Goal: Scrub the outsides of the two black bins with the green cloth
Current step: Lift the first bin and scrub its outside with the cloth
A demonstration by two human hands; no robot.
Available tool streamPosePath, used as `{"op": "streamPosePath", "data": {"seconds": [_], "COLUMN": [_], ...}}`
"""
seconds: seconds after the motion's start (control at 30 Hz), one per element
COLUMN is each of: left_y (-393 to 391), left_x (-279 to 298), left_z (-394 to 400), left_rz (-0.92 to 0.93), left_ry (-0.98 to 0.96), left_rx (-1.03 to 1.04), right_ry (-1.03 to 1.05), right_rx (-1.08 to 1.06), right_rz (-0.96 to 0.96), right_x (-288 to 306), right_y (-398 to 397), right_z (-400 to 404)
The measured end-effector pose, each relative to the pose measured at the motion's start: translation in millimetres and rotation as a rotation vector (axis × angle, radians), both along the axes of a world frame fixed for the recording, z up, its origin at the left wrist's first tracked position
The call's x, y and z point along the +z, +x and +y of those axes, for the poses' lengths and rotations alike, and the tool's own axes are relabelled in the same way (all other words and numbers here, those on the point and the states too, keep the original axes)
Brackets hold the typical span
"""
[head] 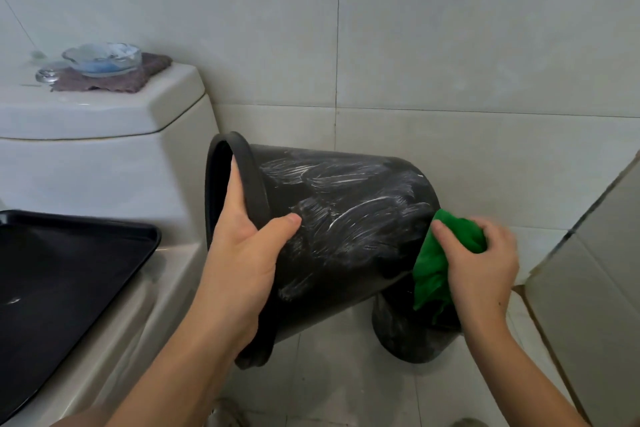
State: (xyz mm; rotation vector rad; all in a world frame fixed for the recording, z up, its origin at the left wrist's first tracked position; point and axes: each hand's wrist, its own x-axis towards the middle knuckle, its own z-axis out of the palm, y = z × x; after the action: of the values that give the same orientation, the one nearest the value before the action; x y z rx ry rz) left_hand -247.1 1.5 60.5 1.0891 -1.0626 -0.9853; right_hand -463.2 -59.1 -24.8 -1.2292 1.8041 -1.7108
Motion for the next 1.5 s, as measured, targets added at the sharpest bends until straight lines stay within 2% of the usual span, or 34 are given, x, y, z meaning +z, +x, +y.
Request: {"op": "streamPosePath", "data": {"seconds": [0.2, 0.37, 0.6, 0.83, 0.97, 1.07, 1.3, 1.4, 1.5], "left_y": [1, -3, 1, -5, -12, -17, -21, -14, -5], "left_x": [6, 1, 3, -1, -2, -6, -10, -11, -8], "left_z": [3, 2, 2, -2, -6, -7, -7, -3, 3], "left_rz": [0.121, 0.11, 0.126, 0.049, 0.056, 0.065, 0.064, 0.096, 0.096], "left_ry": [0.015, 0.033, 0.021, -0.032, -0.104, -0.143, -0.159, -0.135, -0.097], "left_rx": [-0.017, 0.003, 0.071, 0.057, 0.036, 0.022, 0.018, 0.032, 0.064], "right_ry": [-0.176, -0.253, -0.08, -0.297, -0.513, -0.569, -0.534, -0.398, -0.215], "right_rx": [0.022, 0.015, 0.133, 0.029, 0.18, 0.276, 0.277, 0.18, 0.038], "right_rz": [0.094, 0.307, 0.553, 0.402, 0.579, 0.644, 0.627, 0.567, 0.406], "right_x": [32, 22, 8, 16, 34, 42, 33, 25, 19], "right_y": [-5, 2, 5, 13, 52, 79, 73, 45, 9], "right_z": [-8, -18, -19, -14, 16, 37, 28, 2, -23]}}
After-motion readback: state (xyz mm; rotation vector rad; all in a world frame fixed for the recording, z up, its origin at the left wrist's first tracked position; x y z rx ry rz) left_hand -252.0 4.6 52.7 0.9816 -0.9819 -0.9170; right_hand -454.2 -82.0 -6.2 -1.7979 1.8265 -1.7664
